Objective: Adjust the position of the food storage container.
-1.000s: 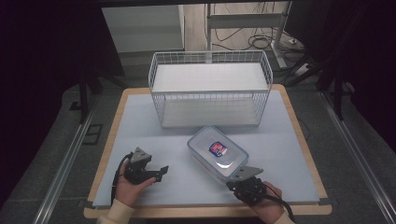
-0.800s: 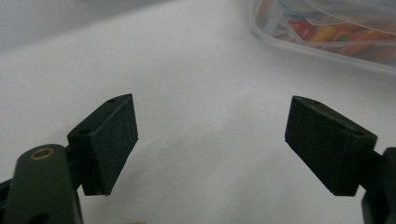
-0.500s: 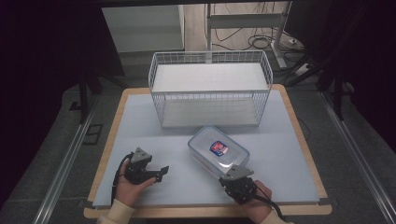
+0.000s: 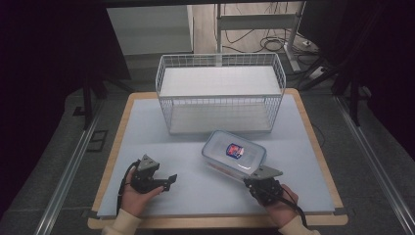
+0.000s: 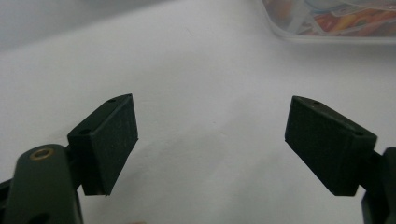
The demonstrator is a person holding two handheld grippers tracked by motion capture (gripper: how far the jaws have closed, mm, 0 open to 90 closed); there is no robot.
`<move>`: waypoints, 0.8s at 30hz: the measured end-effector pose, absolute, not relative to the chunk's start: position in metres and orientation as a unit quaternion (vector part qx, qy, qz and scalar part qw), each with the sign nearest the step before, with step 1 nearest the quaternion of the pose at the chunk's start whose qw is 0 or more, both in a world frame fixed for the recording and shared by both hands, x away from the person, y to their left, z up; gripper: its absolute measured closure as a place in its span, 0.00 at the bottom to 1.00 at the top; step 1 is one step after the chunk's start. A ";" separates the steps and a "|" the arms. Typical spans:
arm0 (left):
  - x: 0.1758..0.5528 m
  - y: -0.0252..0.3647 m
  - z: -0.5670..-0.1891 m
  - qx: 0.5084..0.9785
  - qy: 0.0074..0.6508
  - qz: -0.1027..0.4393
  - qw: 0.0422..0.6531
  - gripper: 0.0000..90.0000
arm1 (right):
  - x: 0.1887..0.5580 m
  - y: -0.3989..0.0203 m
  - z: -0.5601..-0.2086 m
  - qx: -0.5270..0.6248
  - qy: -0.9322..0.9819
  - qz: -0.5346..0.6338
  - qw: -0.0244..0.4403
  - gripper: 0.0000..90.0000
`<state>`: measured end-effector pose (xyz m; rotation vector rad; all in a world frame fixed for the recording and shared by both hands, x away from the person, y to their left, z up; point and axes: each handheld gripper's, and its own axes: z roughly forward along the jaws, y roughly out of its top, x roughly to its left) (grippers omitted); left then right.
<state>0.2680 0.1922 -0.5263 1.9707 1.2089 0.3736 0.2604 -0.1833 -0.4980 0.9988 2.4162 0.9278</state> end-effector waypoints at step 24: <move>0.268 0.191 -0.526 0.776 0.474 0.145 0.390 0.19 | 0.286 -0.211 -0.498 0.398 0.833 0.337 0.183 1.00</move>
